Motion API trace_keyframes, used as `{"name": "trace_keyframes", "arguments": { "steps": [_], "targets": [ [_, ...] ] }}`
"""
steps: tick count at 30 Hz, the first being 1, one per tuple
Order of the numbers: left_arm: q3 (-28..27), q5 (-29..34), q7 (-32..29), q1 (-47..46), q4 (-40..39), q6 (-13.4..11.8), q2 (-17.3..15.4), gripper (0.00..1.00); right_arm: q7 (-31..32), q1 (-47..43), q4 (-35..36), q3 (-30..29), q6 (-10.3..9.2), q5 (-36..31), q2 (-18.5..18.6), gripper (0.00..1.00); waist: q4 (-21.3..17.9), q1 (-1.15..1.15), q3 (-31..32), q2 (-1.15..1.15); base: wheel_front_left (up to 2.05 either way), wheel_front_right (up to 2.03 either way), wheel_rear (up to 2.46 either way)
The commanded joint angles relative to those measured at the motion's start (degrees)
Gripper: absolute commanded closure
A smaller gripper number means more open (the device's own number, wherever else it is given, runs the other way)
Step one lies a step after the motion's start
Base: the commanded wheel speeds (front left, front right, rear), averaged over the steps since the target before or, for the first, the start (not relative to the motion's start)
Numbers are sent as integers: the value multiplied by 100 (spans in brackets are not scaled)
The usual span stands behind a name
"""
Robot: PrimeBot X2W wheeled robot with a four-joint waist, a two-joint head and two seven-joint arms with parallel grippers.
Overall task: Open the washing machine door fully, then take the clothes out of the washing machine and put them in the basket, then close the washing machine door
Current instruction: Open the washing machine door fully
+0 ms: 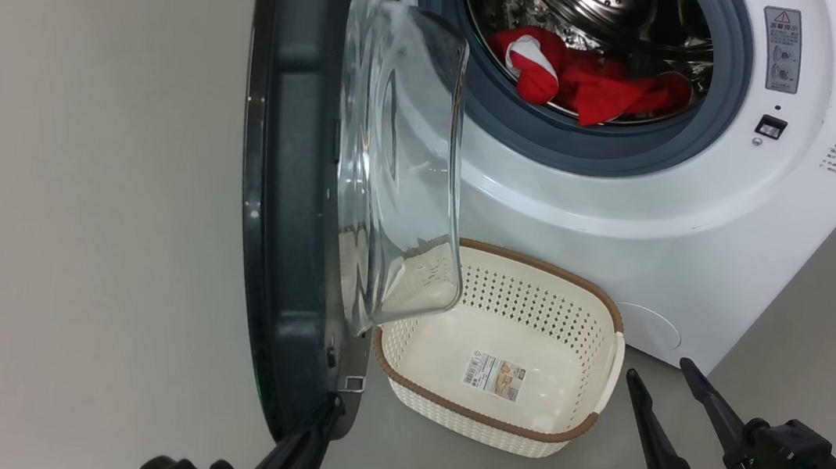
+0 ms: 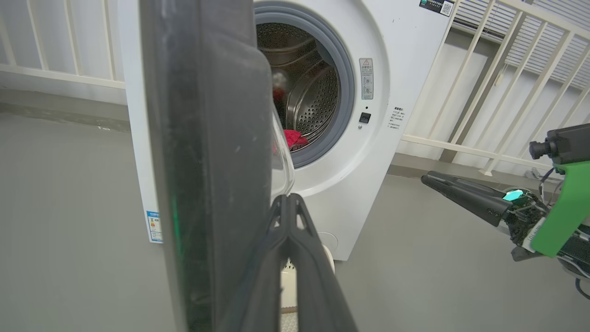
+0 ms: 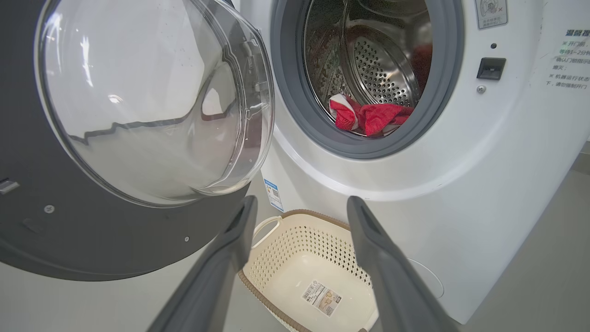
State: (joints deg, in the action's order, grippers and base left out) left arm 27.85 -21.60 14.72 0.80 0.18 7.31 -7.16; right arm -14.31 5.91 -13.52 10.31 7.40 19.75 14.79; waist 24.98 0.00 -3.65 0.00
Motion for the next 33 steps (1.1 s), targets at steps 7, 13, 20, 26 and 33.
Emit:
{"name": "trace_keyframes", "arguments": {
  "steps": [7,13,20,26,33],
  "targets": [
    [-297,-124,28,-367,60,17,-21,100,-69,131,165,106,9,-7,73,0,8,0,-29,0,0,0,0],
    [-592,-131,28,-375,270,17,22,100,-69,129,170,119,9,-8,66,0,2,0,-27,0,0,0,0],
    [-1095,-109,28,-275,320,-4,89,100,-69,139,183,134,9,-12,70,0,24,0,-61,0,0,0,0],
    [-1755,-73,28,-215,346,-129,65,100,-69,159,195,125,9,-40,85,0,74,0,-120,0,0,0,0],
    [-2434,-37,28,-514,653,-224,-58,100,-69,212,186,128,9,-48,102,0,107,0,-213,0,0,0,0]
  ]
}}
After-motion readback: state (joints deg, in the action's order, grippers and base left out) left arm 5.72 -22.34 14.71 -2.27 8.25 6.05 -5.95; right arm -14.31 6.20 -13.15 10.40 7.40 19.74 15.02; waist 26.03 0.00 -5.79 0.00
